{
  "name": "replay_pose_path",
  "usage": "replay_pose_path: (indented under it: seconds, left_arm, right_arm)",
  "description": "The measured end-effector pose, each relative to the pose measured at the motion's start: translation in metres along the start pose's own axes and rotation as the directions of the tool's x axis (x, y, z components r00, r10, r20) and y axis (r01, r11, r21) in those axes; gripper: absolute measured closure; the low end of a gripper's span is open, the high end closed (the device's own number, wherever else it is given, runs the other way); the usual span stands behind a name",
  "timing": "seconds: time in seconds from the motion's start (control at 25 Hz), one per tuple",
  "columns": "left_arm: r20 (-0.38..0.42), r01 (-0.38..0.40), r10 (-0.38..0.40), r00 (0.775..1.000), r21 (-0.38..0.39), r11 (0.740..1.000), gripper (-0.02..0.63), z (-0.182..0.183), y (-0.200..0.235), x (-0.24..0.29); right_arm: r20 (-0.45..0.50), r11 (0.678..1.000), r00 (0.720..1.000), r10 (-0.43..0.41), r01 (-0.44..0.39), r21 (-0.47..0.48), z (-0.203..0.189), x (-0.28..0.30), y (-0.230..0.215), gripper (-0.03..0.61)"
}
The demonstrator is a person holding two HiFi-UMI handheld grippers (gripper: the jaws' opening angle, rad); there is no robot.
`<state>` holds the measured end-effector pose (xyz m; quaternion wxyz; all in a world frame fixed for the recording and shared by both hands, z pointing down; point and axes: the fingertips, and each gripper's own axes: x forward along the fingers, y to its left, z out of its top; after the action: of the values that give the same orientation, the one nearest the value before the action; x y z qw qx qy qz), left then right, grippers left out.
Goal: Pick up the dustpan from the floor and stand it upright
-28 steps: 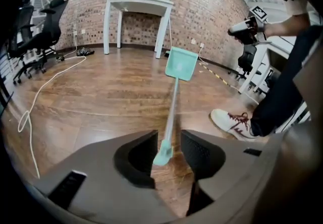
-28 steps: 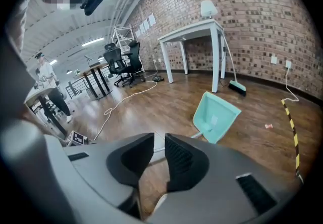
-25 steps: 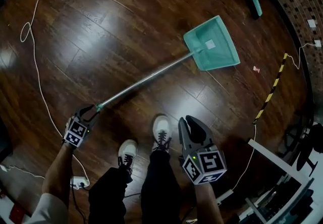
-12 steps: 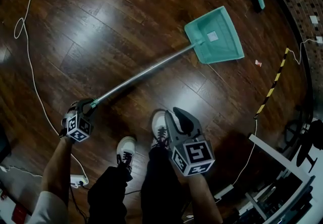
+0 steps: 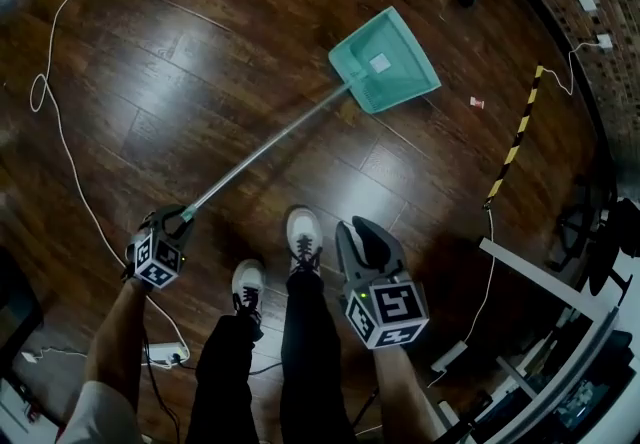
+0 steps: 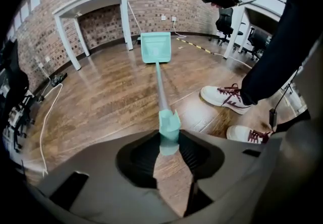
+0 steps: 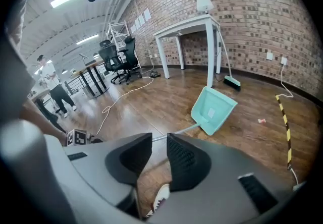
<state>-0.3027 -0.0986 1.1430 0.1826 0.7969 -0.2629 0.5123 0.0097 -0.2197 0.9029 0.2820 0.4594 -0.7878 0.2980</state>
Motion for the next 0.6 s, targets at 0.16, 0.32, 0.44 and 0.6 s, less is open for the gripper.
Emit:
replay_pose_path:
  seconds: [0.16,0.32,0.44,0.6]
  left_arm:
    - [0.011,0.031,-0.032,0.999,0.048,0.998,0.469,0.042,0.004,-0.04]
    - [0.061,0.068,-0.072,0.995,0.076,0.995,0.469,0.103,0.0,-0.083]
    - [0.092,0.09,-0.097,0.991,0.078,0.993,0.472,0.155,-0.009,-0.12]
    - [0.138,0.118,-0.123,0.983,0.041,0.992,0.472,0.221,-0.013,-0.154]
  right_arm:
    - [0.024,0.998,0.998,-0.05,0.049,0.027,0.034,-0.039,-0.008,0.48]
    - [0.082,0.99,0.989,-0.126,0.12,0.07,0.08,-0.088,-0.019,0.46]
    - [0.125,0.976,0.97,-0.208,0.197,0.095,0.116,-0.135,-0.031,0.46]
    - [0.209,0.949,0.927,-0.311,0.29,0.124,0.17,-0.193,-0.053,0.459]
